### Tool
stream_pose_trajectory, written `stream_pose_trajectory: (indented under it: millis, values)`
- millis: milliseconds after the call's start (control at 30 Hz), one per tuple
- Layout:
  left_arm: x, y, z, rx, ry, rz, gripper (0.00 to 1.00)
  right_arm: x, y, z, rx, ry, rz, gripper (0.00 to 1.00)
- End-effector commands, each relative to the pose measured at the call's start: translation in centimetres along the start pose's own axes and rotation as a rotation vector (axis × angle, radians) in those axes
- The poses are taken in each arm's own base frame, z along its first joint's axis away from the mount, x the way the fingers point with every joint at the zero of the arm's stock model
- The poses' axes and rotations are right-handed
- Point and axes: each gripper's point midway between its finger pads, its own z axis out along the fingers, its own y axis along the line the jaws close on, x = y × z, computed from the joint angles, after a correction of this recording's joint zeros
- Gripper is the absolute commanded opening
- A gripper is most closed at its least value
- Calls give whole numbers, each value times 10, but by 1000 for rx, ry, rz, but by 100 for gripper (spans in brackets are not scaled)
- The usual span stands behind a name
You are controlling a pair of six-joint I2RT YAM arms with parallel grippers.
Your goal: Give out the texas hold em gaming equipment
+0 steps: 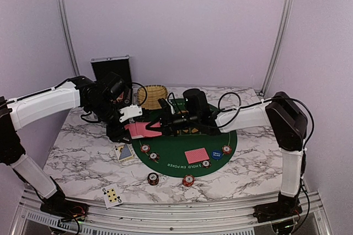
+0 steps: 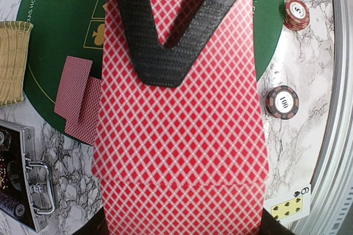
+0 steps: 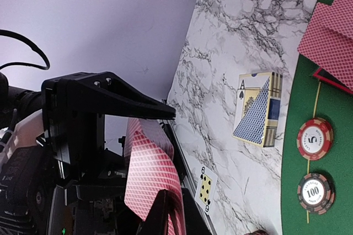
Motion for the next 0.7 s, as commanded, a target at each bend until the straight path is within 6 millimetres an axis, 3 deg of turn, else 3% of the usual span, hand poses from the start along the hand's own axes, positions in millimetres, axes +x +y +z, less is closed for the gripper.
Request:
stream_pose_trajectory:
  millis: [0,233,433,667]
  values:
    - [-7,1,-11,-19,-37,12,5,-8,14,-20,5,-36,-23,7]
    - [-7,1,-11,-18,-40,14,5,-4,-6,-57,47,-73,10,3]
    - [-9,3,-13,-26,-42,14,5,12,-37,-94,94,-91,62,2]
    - [-9,3,-13,-26,-42,11,5,31,-89,-136,262,-111,100,2]
